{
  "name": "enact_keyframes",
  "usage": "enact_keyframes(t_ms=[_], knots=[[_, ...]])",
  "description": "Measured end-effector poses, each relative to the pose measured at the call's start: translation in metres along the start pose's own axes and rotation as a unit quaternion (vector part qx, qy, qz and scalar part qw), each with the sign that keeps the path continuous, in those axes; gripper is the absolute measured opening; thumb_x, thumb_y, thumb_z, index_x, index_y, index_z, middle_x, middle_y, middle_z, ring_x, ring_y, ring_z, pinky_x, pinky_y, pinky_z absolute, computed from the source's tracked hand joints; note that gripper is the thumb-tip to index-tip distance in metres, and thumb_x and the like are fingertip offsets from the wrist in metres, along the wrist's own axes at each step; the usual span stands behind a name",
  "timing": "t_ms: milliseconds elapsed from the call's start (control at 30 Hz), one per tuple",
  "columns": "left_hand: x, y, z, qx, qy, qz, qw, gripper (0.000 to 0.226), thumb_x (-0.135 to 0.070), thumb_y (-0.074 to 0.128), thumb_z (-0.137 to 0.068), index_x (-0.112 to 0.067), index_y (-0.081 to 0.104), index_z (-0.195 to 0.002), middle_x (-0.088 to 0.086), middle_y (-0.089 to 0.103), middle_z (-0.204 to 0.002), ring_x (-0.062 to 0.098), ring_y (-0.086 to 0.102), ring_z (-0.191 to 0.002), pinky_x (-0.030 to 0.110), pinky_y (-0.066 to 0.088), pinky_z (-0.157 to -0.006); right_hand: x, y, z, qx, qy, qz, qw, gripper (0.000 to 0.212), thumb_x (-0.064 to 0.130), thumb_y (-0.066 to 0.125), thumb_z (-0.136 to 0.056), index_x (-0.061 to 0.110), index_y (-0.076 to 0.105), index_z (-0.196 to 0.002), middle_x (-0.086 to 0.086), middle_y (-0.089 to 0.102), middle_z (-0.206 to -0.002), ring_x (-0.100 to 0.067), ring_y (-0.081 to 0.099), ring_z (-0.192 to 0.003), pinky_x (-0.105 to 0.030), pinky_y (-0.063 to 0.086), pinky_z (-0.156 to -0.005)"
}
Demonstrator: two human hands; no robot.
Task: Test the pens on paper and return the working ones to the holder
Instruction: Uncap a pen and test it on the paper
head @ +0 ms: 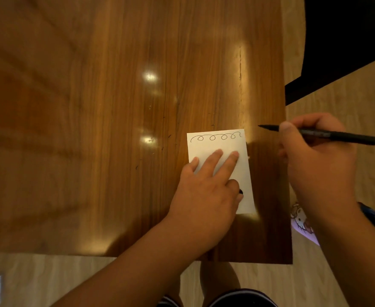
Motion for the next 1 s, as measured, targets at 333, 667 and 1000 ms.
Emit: enact_keyframes(t_ms=[333,667,1000], knots=[[0.016,-0.048,0.034,0.005,-0.097,0.229,0.969,0.027,-0.048,0.043,-0.097,-0.026,0.054,-0.108,-0.009,0.059,-0.094,0.006,0.053,-0.082,0.021,0.045,-0.066,0.036,-0.014,0.054,0.15,0.104,-0.092,0.979,0.027,0.014,0.057,-0.094,0.028,0.068,-0.074,-0.002,0.065,-0.063,-0.01,0.06,-0.054,-0.019,0.048,-0.047],[-0.008,-0.095,0.07,0.015,-0.098,0.258,0.961,0.027,-0.063,0.034,-0.086,-0.043,0.046,-0.101,-0.025,0.048,-0.084,-0.005,0.051,-0.079,0.009,0.034,-0.061,0.09,-0.029,0.08,0.198,0.087,-0.082,0.973,0.025,0.014,0.06,-0.093,0.026,0.065,-0.072,-0.001,0.064,-0.06,-0.01,0.058,-0.053,-0.018,0.047,-0.049],[-0.03,-0.127,0.082,-0.015,-0.097,0.249,0.964,0.022,-0.05,0.044,-0.094,-0.034,0.052,-0.108,-0.02,0.051,-0.089,0.0,0.052,-0.08,0.01,0.035,-0.062,0.108,-0.038,0.094,0.236,0.085,-0.09,0.964,0.021,0.014,0.06,-0.094,0.022,0.065,-0.075,0.0,0.062,-0.058,-0.01,0.057,-0.052,-0.018,0.046,-0.049]])
Point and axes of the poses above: each hand's wrist, its own z-axis away from the middle knuckle, its own y-axis out of the palm, x = y × z, the point moved 10 cm from there along -z, towards the middle knuckle
